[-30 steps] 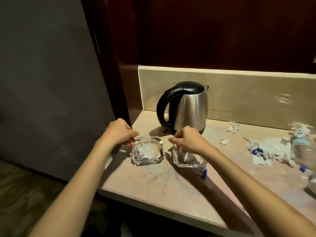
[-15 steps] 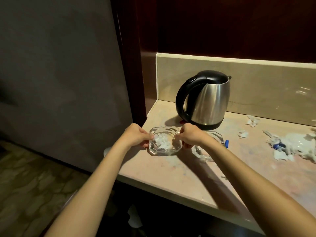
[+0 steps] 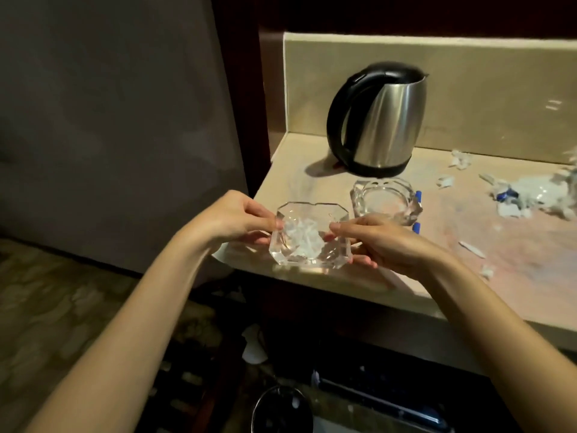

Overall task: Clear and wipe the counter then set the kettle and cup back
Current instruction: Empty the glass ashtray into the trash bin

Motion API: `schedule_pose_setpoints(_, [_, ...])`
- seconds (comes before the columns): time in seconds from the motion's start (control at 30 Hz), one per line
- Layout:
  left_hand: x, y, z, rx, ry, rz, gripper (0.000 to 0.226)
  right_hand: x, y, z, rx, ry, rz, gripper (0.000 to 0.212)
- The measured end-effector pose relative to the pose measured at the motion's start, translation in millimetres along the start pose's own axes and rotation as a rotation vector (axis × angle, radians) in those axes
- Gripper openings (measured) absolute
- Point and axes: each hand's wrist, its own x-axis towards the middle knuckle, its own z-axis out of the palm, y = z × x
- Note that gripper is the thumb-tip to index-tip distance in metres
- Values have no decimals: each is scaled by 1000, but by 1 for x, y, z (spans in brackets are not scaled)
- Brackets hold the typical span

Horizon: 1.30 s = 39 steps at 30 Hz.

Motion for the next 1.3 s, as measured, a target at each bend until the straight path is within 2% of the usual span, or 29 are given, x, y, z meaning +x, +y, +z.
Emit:
schedule_pose_setpoints(0.17, [-51,-23,19,-7,-34,-7,19,-36,30,23,-9,-172,9,37])
schedule_pose_setpoints(0.27, [-77,-53,29,-30,-40,-50,22,-47,60,38,21,-269,28,42])
schedule_pose_setpoints(0.4, [-97,-110,45,-67,-62,-144,20,-53,117,60,36,-368,80,37])
schedule_pose_setpoints(0.5, [-92,-165,60,-54,-104,-206,19,-47,172,71,10,-343,168,44])
schedule_pose_setpoints(0.6, [-75,-228,81,-34,-160,-263,16,-32,226,82,-7,-336,274,24])
schedule_pose_setpoints(0.67, [-57,-277,96,-18,-167,-308,18,-14,269,90,-20,-332,333,23])
schedule_pose_setpoints(0.8, [-15,-376,127,31,-118,-342,14,26,358,103,-136,-272,393,19])
schedule_pose_setpoints(0.93, [25,-474,158,95,-35,-315,21,66,455,122,-242,-198,434,11])
schedule_pose_setpoints(1.1, [57,-572,191,179,42,-246,13,103,554,143,-577,-122,348,15])
schedule_pose_setpoints(1.23, [68,-628,212,233,88,-187,24,111,604,154,-881,-48,238,26])
schedule_pose_setpoints(1.3, [70,-642,220,198,107,-173,24,109,618,162,-925,4,217,27])
